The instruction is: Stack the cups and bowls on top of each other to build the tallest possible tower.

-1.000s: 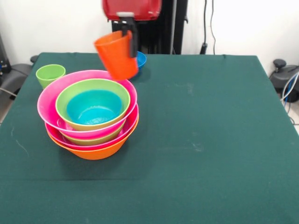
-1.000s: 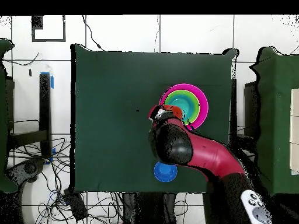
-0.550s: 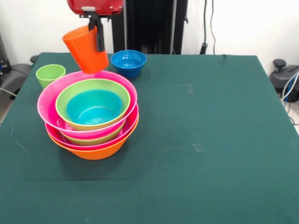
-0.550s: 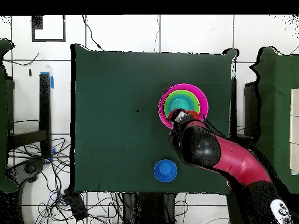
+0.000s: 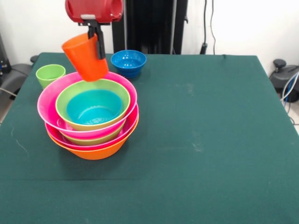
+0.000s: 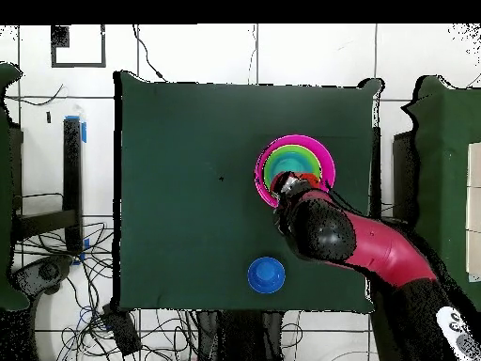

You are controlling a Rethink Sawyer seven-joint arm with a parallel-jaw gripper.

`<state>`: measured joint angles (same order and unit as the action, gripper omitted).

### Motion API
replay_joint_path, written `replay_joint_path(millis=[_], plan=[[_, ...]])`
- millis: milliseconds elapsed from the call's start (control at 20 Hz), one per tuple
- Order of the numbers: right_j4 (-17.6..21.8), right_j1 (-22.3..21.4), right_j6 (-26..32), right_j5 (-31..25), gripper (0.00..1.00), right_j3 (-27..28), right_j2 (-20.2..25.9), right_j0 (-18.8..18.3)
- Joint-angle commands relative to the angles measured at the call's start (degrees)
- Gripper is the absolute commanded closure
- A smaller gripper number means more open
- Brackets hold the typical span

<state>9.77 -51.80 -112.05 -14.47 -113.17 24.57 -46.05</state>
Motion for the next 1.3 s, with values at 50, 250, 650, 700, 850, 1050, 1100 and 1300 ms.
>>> replay_joint_path(millis=[50,250,650,700,850,1050,1100,1300], plan=[[5.4,5.2,5.0,-2.3,1.00,2.2,5.5,0.8],[6.6,6.2,4.9,-2.5,1.00,3.5,6.5,0.5],[8.8,7.4,6.1,-3.7,1.00,6.4,7.9,-0.5],[9.0,7.5,6.9,-4.6,1.00,7.0,8.4,-0.9],[9.6,8.0,8.1,-6.6,1.00,8.4,9.4,-2.0],[10.5,9.6,10.5,-9.9,1.00,11.0,10.6,-3.6],[10.7,9.9,10.7,-10.1,1.00,11.3,10.8,-3.7],[12.7,12.2,10.9,-10.1,1.00,12.9,11.8,-4.6]])
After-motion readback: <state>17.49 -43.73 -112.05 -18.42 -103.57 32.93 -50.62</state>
